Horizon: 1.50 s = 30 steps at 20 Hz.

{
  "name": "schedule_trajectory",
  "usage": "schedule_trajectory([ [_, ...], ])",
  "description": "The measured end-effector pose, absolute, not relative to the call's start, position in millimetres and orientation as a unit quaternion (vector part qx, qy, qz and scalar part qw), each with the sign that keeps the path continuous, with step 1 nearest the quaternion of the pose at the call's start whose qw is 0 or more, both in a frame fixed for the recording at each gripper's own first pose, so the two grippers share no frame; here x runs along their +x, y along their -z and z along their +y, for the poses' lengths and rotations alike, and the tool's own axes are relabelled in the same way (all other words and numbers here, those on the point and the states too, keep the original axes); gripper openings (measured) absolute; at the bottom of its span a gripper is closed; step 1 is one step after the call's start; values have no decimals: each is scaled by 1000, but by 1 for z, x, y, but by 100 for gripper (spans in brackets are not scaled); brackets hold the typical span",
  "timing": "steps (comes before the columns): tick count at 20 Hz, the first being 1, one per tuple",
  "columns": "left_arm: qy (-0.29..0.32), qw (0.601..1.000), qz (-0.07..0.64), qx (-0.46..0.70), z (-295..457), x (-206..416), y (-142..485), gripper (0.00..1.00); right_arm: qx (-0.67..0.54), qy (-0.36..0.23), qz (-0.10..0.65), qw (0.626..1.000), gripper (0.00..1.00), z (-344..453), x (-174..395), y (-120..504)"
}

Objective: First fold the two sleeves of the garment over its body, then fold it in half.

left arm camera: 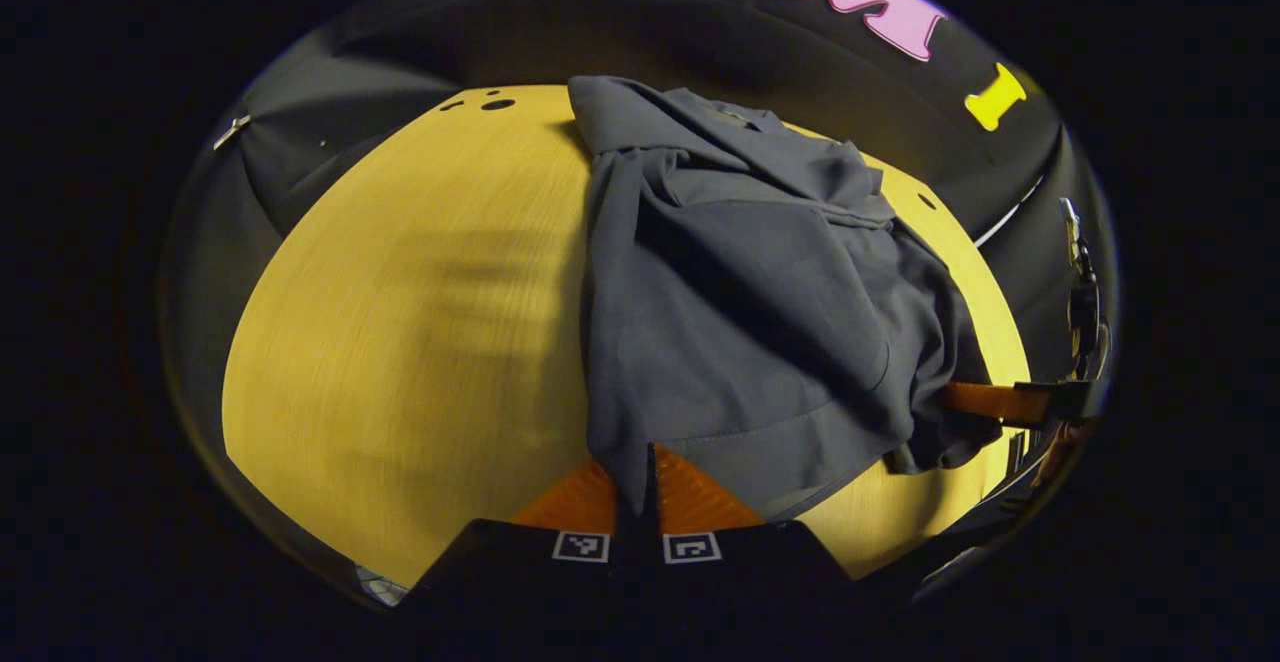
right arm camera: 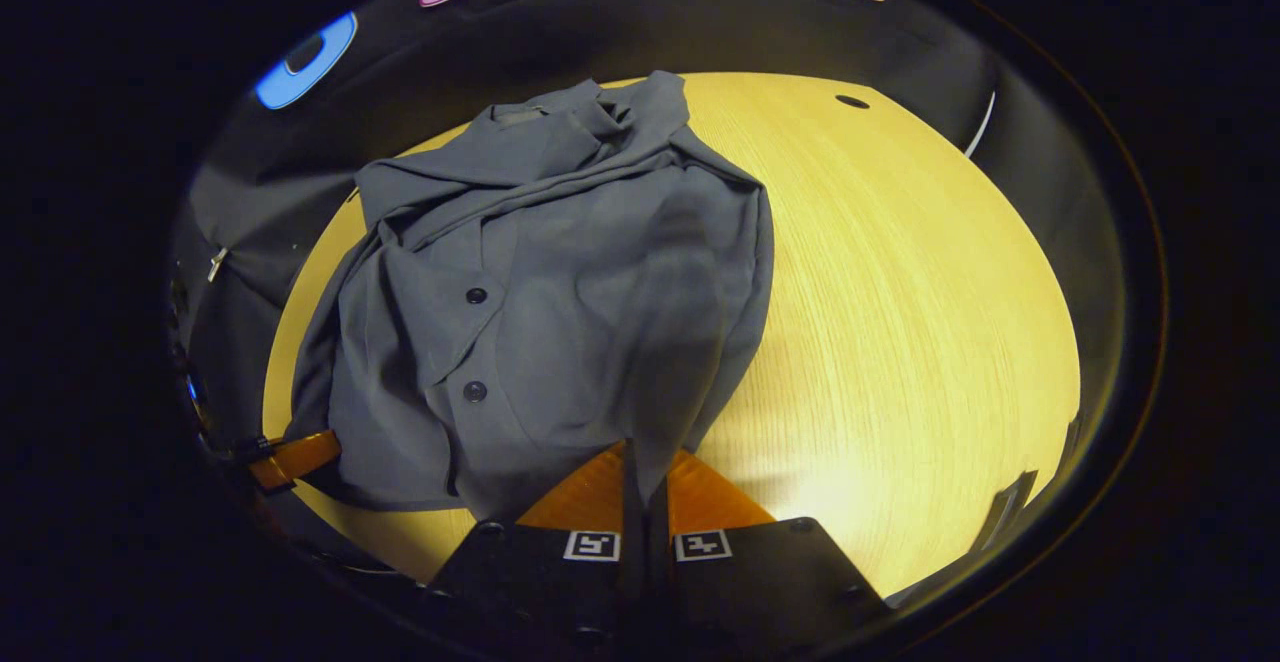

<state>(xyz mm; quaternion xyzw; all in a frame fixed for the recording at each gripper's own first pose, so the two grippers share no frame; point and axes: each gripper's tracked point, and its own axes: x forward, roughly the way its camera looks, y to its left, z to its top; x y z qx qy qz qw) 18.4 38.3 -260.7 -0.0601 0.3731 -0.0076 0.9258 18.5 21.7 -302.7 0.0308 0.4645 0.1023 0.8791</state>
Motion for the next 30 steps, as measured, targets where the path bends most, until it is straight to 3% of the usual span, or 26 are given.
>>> schedule_trajectory([
  [14, 18, 949, 272, -158, 33, 77, 128, 5, 53, -142, 377, 914, 5, 47, 110, 215],
  [30, 20, 977, 137, -162, 42, 248, 5, 5, 73, -146, 270, 949, 5, 64, 279, 137],
])
